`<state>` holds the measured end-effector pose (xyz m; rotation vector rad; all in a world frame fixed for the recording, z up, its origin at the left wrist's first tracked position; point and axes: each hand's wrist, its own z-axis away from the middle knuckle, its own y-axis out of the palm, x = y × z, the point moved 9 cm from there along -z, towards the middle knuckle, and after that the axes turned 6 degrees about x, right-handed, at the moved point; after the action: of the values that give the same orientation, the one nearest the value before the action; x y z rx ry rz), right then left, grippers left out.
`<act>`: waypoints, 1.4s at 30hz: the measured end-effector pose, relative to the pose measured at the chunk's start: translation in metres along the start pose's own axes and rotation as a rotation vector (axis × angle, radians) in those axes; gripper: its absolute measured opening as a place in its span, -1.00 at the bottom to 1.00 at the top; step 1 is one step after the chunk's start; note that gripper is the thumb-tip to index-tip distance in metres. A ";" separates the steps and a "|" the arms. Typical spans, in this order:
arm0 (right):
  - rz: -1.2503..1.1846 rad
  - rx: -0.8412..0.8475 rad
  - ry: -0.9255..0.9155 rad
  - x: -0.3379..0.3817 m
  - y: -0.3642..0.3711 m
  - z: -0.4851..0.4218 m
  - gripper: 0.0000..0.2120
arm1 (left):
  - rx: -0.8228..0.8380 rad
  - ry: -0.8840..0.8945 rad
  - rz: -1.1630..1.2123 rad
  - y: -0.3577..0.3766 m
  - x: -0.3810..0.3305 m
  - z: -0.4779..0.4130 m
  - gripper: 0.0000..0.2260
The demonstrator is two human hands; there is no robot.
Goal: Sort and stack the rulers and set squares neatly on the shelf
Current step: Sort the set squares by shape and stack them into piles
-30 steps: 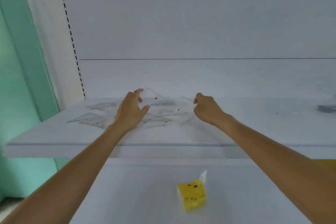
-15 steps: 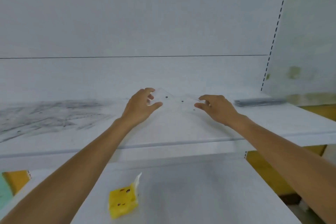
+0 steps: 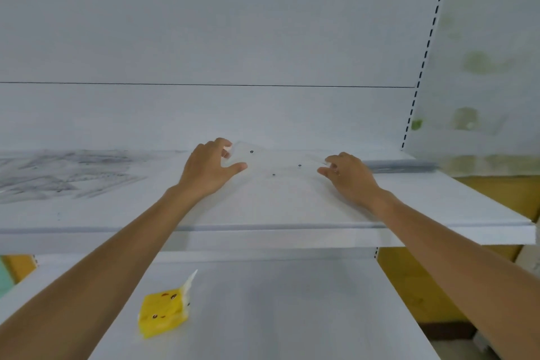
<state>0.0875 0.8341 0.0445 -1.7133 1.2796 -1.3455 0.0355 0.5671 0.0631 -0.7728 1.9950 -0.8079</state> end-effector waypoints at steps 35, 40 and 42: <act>0.220 0.268 -0.110 0.036 0.046 -0.007 -0.50 | 0.051 0.078 0.154 0.000 0.004 -0.022 -0.69; 0.156 0.336 -0.178 0.042 0.056 0.035 -0.51 | 0.085 0.097 0.094 0.029 -0.017 -0.026 -0.66; 0.138 0.297 -0.179 0.043 0.052 0.035 -0.53 | 0.139 0.095 0.108 0.043 -0.024 -0.031 -0.64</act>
<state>0.1054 0.7719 0.0037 -1.4766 1.0208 -1.2046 0.0105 0.6193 0.0554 -0.5512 2.0207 -0.9230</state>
